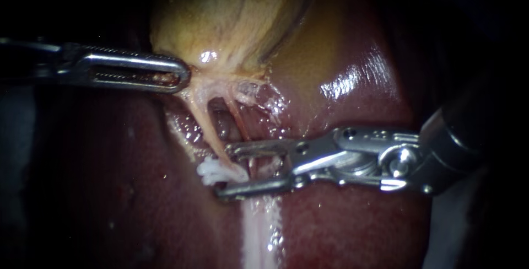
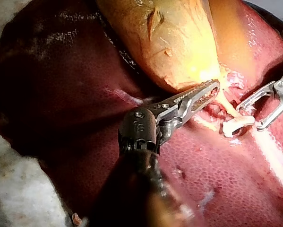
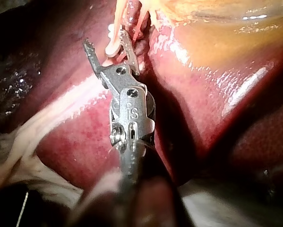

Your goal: Going back second clip left tube

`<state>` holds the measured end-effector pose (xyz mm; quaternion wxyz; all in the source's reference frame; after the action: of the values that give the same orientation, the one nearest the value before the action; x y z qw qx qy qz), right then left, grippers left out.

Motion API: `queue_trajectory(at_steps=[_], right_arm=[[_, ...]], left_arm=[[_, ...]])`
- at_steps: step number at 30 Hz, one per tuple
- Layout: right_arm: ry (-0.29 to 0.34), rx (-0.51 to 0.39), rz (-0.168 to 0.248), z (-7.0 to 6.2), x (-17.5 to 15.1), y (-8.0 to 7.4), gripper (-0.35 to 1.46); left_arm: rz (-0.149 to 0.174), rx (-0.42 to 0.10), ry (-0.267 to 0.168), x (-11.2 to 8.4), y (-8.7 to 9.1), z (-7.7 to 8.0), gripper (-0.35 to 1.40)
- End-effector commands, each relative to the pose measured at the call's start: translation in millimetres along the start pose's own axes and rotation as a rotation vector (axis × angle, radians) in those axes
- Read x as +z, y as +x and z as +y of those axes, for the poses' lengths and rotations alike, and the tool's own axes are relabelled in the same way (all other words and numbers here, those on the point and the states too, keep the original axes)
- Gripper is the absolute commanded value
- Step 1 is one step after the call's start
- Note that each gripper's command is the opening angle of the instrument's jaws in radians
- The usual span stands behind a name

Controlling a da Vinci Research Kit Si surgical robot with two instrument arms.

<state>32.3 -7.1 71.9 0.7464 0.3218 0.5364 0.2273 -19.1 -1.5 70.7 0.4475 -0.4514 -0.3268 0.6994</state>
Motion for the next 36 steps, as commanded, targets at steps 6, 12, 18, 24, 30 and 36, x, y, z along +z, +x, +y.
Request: queue_trajectory(at_steps=[6,12,18,24,30,36], right_arm=[[0.011,-0.064,0.0,-0.4,-4.2,1.2,0.49],[0.002,-0.105,0.003,-0.5,-8.4,2.4,0.49],[0.008,-0.124,0.003,-0.4,-11.3,3.3,0.5],[0.01,-0.13,0.002,-0.7,-11.7,3.4,0.5],[0.012,-0.13,0.002,-0.7,-11.9,3.3,0.5],[0.013,-0.131,0.002,-0.8,-12.0,3.2,0.5]], left_arm=[[0.0,0.0,0.0,0.1,-0.1,-0.1,-0.35],[0.0,0.001,0.0,0.1,-0.1,-0.2,-0.35],[0.0,0.001,0.0,0.2,-0.1,-0.5,-0.35],[0.003,0.003,0.004,1.1,-0.4,-0.8,-0.35],[0.008,0.009,0.013,2.8,-0.8,-2.2,-0.35],[0.005,0.012,0.014,5.1,-0.9,-3.5,-0.35]])
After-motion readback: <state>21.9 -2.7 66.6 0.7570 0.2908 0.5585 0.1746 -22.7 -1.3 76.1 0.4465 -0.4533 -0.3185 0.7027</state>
